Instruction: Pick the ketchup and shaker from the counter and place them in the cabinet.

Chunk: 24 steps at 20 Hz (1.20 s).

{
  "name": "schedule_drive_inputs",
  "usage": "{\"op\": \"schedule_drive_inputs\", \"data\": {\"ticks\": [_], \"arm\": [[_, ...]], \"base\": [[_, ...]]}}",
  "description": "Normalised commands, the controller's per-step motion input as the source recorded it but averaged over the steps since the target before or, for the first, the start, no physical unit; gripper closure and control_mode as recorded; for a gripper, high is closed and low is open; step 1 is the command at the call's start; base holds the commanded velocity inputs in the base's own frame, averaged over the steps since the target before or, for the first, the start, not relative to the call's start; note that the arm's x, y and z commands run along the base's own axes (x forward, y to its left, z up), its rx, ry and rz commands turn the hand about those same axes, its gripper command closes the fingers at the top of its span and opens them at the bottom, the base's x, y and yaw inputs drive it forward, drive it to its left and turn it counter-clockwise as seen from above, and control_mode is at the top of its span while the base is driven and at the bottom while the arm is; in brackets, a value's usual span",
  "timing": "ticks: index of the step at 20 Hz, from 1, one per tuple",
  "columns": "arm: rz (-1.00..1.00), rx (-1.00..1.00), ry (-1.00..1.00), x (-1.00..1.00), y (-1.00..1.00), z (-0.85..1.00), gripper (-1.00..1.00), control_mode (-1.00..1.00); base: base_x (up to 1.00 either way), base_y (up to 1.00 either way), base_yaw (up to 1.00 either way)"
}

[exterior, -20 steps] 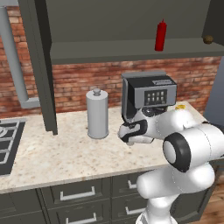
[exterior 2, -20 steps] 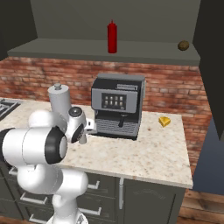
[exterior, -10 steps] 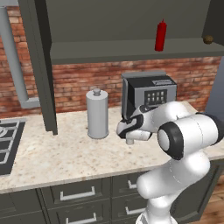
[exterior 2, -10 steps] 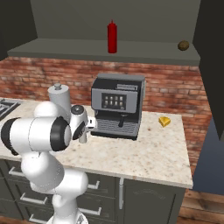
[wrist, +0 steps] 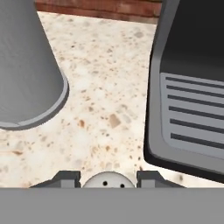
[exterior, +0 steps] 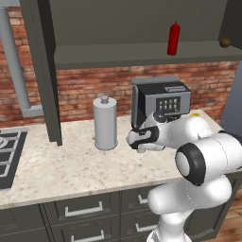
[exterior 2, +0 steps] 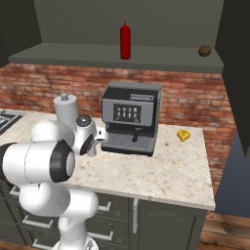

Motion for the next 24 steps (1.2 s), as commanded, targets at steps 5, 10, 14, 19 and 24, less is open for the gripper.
{"op": "schedule_drive_inputs", "data": {"ticks": [5,10,14,19,24], "arm": [[0.0,-0.01,-0.02,0.0,0.08,0.68,1.0,-1.0],[0.0,0.0,0.05,0.29,0.07,0.68,1.0,-1.0],[0.0,-0.01,0.02,0.0,0.11,0.84,1.0,-1.0],[0.0,-0.03,0.0,-0.12,0.14,0.87,1.0,-1.0],[0.0,-0.03,0.0,-0.2,0.04,0.85,1.0,-1.0]], "base": [[0.0,0.0,0.0],[0.0,0.0,0.0],[0.0,0.0,0.0],[0.0,0.0,0.0],[0.0,0.0,0.0]]}}
